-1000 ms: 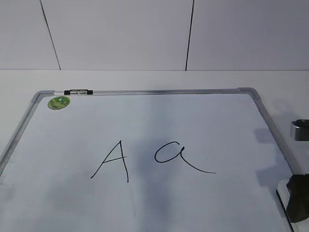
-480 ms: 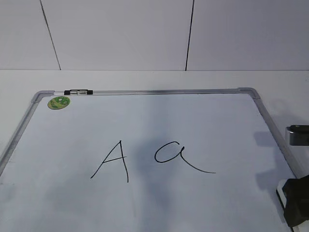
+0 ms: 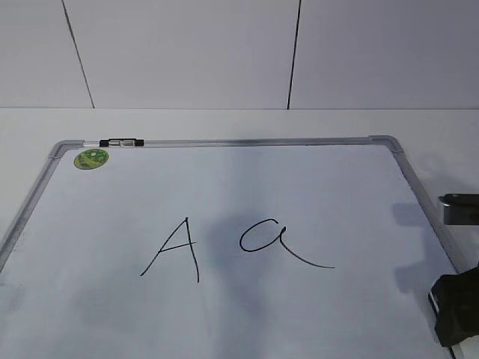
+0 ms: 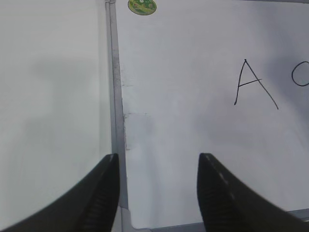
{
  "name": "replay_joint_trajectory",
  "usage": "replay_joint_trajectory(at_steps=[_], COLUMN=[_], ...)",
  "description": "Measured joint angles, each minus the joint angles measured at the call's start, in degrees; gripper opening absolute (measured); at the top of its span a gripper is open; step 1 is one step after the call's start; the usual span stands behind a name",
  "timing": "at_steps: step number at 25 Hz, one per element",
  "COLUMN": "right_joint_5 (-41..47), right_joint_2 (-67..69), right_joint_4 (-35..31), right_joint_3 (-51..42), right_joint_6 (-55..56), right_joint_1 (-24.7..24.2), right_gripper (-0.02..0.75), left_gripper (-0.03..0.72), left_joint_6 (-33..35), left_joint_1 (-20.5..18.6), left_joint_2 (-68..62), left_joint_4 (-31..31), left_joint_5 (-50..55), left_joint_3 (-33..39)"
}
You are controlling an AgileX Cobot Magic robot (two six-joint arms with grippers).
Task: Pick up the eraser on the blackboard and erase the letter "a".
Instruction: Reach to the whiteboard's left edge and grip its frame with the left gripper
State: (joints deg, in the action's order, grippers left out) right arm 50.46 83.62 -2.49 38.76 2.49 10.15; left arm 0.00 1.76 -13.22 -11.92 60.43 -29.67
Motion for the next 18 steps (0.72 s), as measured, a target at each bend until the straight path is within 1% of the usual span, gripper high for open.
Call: replay_joint_trajectory(at_steps=[6, 18], right_joint_5=[-0.1, -0.3], right_joint_2=[0.0, 0.8], right_joint_4=[0.2, 0.3], right_joint_3=[0.0, 0.0], right_joint_6=[0.0, 0.0], right_joint_1=[0.0, 0.0], right_gripper=[0.592, 0.582], left_gripper=[0.393, 0.393], left_joint_6=[0.0, 0.0], left_joint_1=[0.0, 0.0], left_joint_2=[0.0, 0.0], left_joint_4=[0.0, 0.0], left_joint_5=[0.0, 0.0], left_joint_3=[0.0, 0.0])
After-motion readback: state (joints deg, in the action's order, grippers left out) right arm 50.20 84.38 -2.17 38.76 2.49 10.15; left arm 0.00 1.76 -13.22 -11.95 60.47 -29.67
